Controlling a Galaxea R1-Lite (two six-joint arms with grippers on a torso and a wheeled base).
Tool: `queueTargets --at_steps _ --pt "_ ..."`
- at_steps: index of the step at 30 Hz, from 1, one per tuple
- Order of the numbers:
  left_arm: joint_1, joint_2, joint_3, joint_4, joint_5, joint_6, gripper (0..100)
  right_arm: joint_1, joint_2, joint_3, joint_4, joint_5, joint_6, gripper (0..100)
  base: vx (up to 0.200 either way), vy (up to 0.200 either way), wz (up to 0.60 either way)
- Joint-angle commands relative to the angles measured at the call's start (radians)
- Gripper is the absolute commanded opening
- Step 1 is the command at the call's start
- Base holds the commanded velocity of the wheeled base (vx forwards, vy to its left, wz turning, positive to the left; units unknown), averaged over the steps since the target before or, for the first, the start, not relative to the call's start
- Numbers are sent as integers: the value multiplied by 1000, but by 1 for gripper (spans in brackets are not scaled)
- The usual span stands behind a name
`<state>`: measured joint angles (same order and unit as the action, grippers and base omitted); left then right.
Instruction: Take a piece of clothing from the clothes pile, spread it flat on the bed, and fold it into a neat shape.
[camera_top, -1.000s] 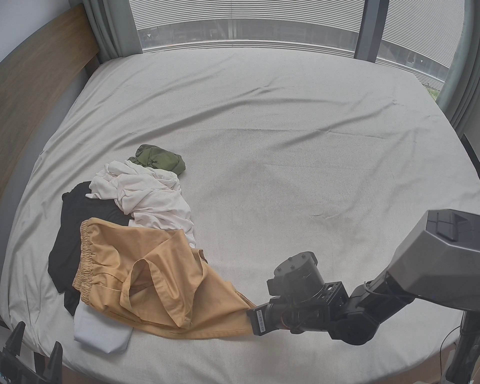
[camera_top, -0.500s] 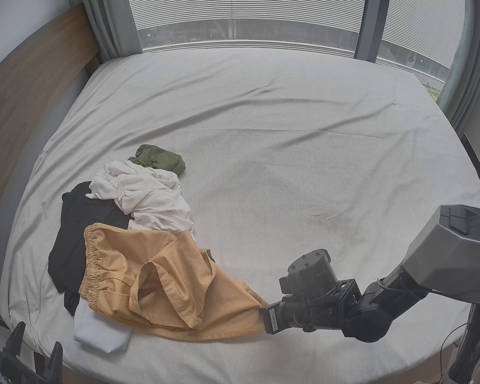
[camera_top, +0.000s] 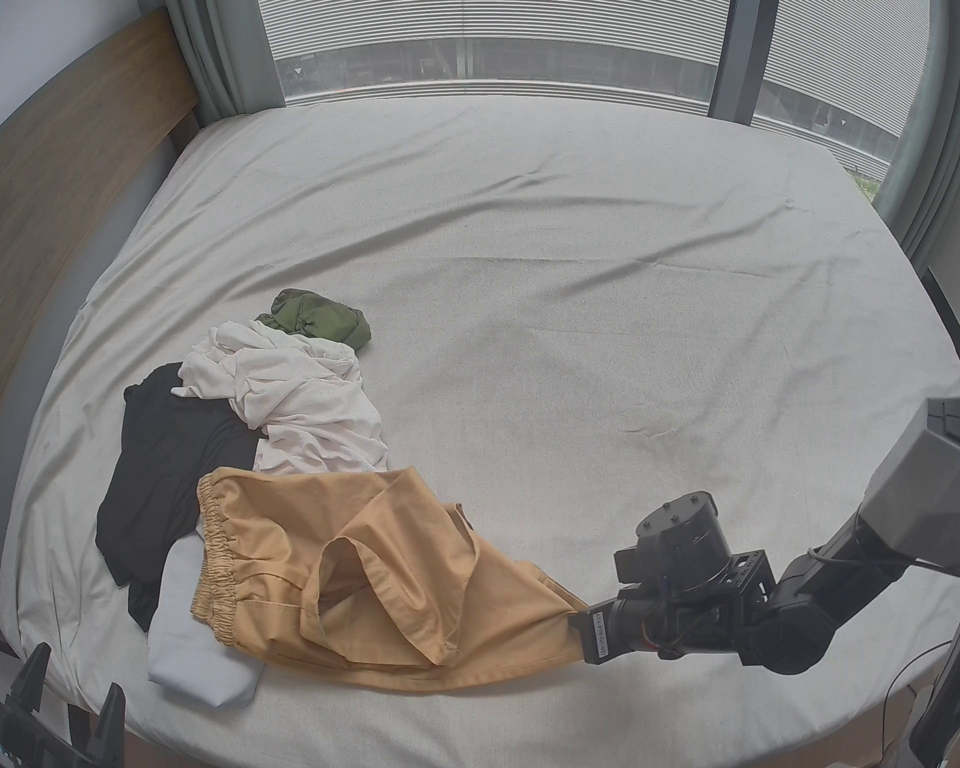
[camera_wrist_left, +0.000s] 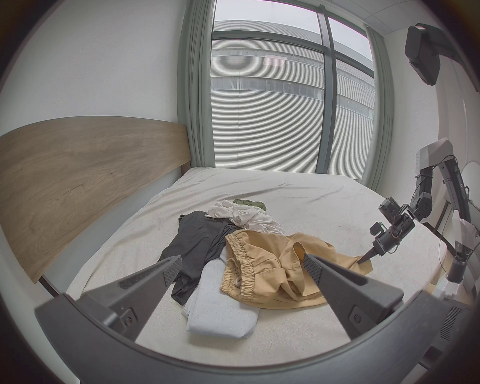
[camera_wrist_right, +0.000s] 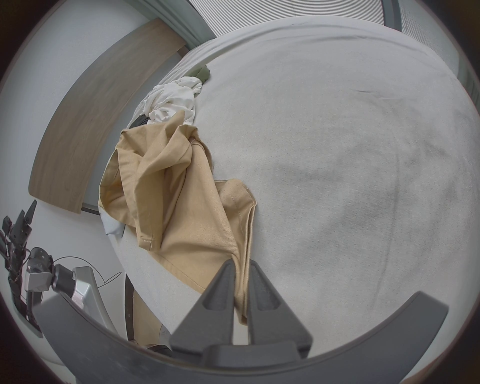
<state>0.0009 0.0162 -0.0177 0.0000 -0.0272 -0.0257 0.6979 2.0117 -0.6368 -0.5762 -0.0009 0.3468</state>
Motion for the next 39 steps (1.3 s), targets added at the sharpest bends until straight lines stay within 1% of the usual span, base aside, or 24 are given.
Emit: queueTargets --at_steps 1,20,32,39 --pt "-1 -16 18 0 0 0 100 -28 -53 45 -1 -1 0 0 0 0 0" --pt "1 -16 18 0 0 0 100 -202 -174 206 -1 5 -35 0 0 0 0" --pt "1 -16 18 0 0 0 100 -265 -202 253 -1 12 -37 0 0 0 0" --pt "1 -16 18 0 0 1 100 -322 -214 292 -1 12 -49 0 0 0 0"
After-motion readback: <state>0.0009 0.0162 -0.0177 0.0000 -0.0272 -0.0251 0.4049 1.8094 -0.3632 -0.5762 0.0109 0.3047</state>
